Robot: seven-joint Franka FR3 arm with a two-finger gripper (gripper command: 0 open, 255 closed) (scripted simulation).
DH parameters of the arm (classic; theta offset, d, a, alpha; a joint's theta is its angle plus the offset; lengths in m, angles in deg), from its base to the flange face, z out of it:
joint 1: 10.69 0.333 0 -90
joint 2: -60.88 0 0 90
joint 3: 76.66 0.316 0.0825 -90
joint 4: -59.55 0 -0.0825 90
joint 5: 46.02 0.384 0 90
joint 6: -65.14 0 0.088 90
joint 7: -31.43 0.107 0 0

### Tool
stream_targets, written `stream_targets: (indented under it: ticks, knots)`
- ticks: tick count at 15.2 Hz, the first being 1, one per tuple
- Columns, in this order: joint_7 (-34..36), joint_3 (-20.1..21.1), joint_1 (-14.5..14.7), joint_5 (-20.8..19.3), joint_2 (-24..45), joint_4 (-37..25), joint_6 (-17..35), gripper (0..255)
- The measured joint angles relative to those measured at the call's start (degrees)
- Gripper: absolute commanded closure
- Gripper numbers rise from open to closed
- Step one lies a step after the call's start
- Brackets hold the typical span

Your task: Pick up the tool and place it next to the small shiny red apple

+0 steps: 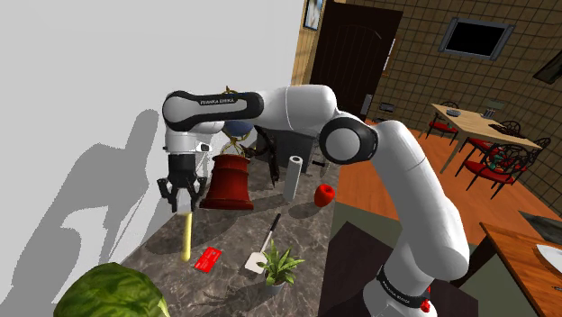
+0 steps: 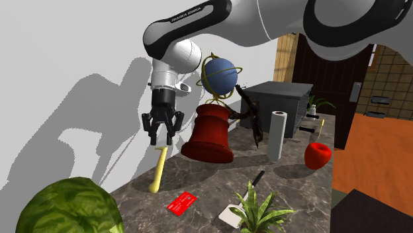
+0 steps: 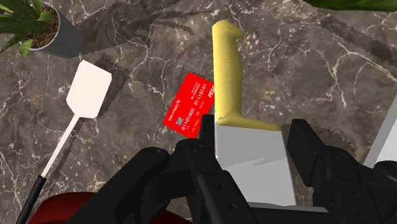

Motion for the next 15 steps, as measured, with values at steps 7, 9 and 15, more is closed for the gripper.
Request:
stream_targets:
  ticks: [7,9,15]
  knots:
    - [-6.67,-1.17,-6.01,0.63,-9.45,14.21,2.51,255]
    - [-9.25,-1.74,-8.02,0.7,-12.28,18.69,3.28,255]
    - [-16.01,-3.73,-13.03,0.24,-18.21,27.36,3.9,255]
